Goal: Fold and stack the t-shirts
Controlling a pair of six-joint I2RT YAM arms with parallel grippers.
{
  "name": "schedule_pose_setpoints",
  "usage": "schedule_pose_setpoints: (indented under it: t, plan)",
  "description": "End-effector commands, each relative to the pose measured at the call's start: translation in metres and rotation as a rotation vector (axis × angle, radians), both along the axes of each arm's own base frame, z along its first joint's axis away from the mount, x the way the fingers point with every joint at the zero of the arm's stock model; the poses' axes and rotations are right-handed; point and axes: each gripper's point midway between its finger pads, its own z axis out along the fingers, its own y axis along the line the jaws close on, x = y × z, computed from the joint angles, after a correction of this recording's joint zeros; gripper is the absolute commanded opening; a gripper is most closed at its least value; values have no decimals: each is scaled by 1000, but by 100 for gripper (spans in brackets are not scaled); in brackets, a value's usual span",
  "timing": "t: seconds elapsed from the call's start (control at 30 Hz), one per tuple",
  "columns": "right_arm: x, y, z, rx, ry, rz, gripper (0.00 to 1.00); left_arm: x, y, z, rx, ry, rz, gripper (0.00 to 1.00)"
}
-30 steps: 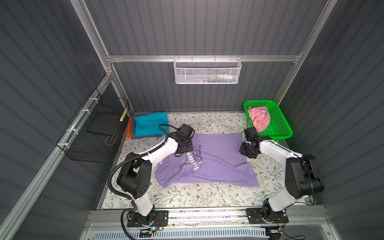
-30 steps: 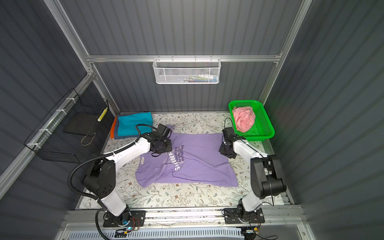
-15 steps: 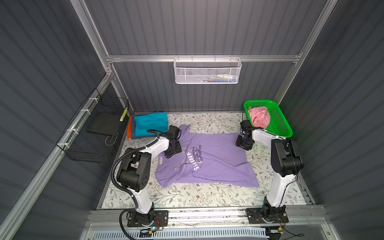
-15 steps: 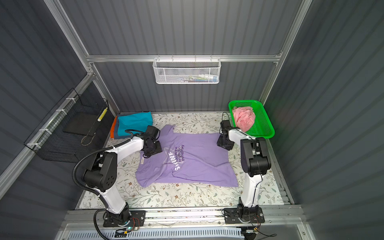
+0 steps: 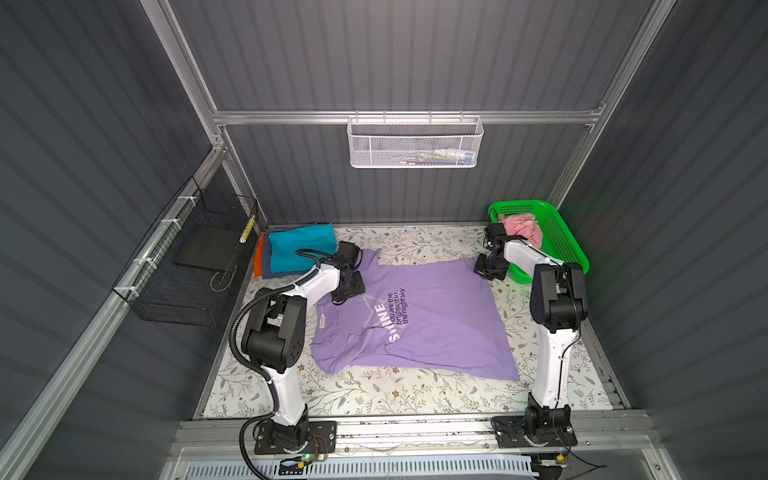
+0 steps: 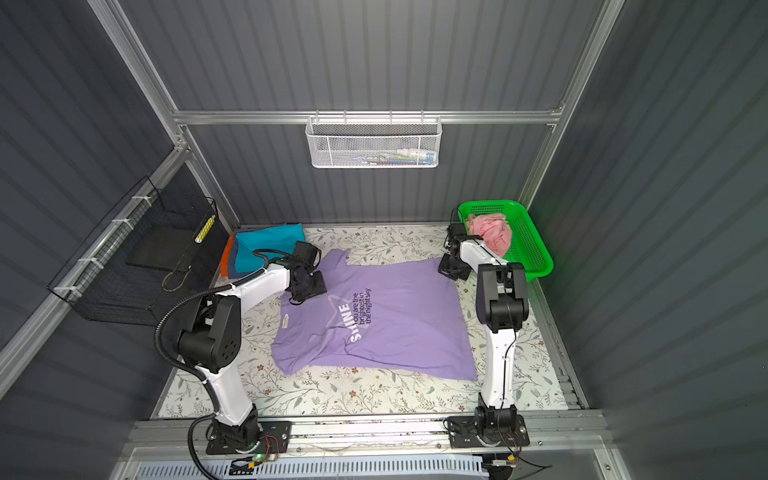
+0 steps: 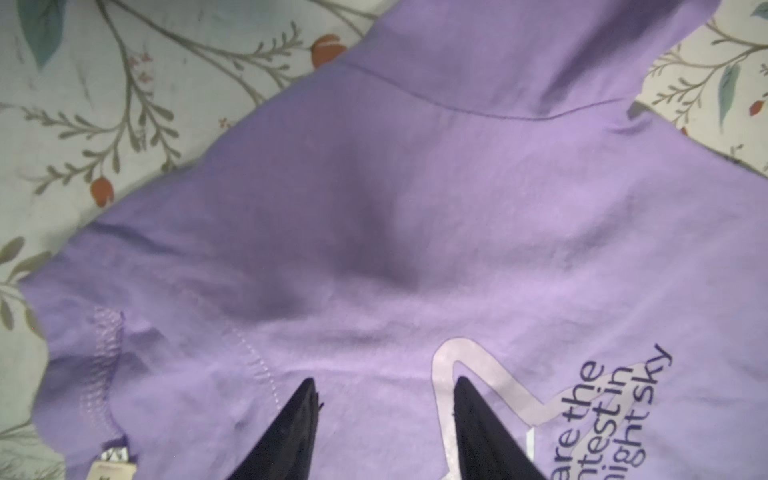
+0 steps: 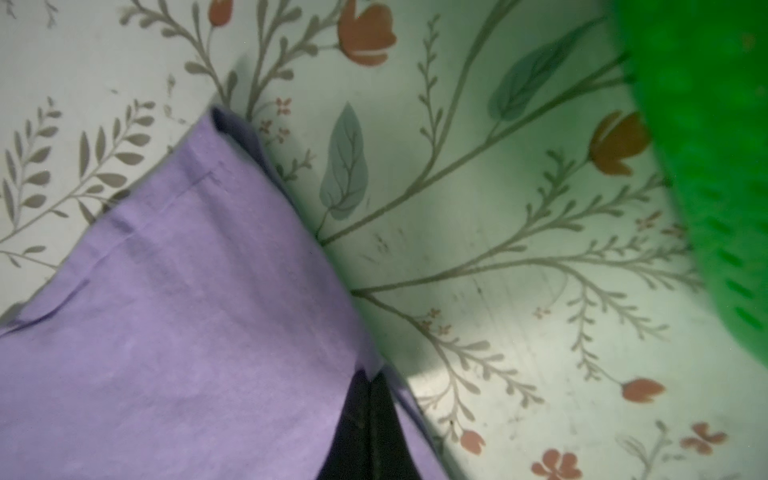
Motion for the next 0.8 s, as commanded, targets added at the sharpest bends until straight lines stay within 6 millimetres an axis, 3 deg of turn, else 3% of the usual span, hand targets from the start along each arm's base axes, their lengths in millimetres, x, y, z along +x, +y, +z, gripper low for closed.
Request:
schedule_pose_setpoints:
  t: [0.0,0.1,0.2,0.4,0.47,0.6,0.77]
  plan:
    - [4,-7,5,-22,15,5,0,21,-3,13,18,-35,-19,53]
    - [15,-10,14,-47,0,9,0,37,-8,16,25,-48,-27,55]
    - [23,-12,26,-67,-23,18,8,56,-12,17,37,-63,-34,58]
    - [26,-4,82,-94,-139,49,28,100,-24,11,57,-118,-71,59]
    - [23,3,105,-113,-191,68,34,112,-23,7,89,-126,-77,59]
    - [17,31,139,-126,-281,127,35,135,-20,3,159,-159,-96,52]
    - [7,71,148,-123,-306,222,28,160,-16,-1,252,-212,-139,44]
